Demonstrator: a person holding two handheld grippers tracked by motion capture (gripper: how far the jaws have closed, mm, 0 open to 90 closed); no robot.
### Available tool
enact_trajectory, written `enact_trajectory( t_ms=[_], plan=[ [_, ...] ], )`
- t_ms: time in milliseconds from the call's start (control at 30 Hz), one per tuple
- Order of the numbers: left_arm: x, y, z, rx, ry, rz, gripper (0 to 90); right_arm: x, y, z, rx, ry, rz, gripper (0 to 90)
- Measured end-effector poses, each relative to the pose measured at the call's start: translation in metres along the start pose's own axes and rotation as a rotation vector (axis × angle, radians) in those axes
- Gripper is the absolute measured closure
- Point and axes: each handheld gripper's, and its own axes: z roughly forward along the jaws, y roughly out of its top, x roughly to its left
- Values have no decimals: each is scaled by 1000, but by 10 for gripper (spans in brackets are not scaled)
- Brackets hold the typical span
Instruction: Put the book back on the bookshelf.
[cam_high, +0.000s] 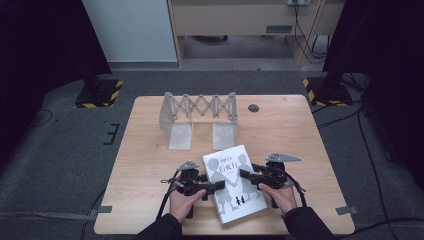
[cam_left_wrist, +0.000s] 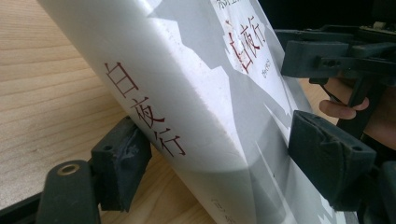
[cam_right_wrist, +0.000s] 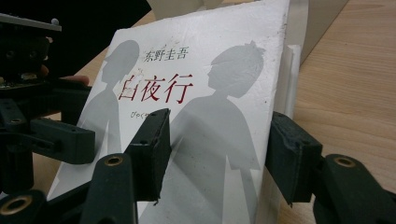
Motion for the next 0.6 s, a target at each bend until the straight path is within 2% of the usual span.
enact_trajectory(
  t_ms=[67,233,600],
  plan=[
    [0,0,1,-2,-10,-10,213,0,0,-1,-3,8,1,443],
    [0,1,2,-5,-4,-9,212,0,0,-1,-9,6,-2,443],
    [4,3,6,-3,-25,-1,205,-1,0,-1,-11,-3,-3,444]
  ],
)
